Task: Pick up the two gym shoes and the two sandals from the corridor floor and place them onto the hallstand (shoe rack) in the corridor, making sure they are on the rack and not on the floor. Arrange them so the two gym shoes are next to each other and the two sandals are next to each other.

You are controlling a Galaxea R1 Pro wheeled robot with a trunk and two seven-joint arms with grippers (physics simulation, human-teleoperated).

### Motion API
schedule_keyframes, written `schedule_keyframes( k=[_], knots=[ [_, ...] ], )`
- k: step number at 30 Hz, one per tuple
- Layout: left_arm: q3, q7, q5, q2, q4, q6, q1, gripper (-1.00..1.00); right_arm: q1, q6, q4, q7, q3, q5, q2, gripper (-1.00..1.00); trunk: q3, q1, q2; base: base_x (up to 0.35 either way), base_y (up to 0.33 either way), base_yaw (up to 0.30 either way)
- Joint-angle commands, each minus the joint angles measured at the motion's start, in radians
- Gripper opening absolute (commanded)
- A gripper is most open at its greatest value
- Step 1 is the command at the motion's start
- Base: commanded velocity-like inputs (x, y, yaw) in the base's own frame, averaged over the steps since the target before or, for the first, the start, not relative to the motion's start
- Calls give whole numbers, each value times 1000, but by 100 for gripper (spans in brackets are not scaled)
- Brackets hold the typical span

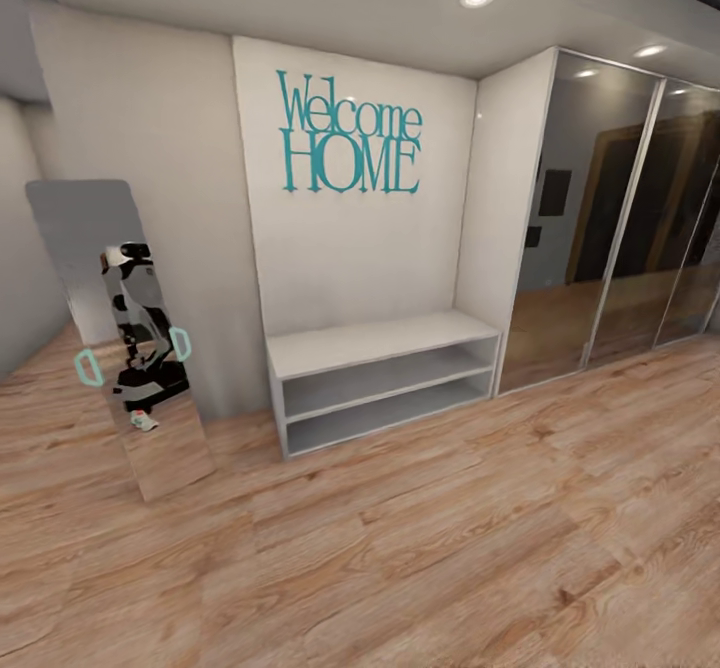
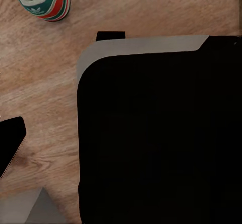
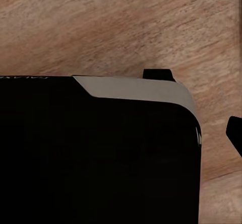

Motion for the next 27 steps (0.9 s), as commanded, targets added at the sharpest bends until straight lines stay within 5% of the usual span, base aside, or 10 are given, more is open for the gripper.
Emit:
schedule_keyframes(
  k=[1, 27],
  knots=[
    [0, 0, 1, 0, -1, 1, 0, 100, 0, 1, -1, 0, -1, 0, 0, 100, -1, 0, -1, 0, 0, -204],
    [1, 0, 0, -5, -23, 0, -1, 100, 0, -1, -27, 1, 1, 3, -4, 100, 0, 0, -1, 0, 0, -29]
  ],
)
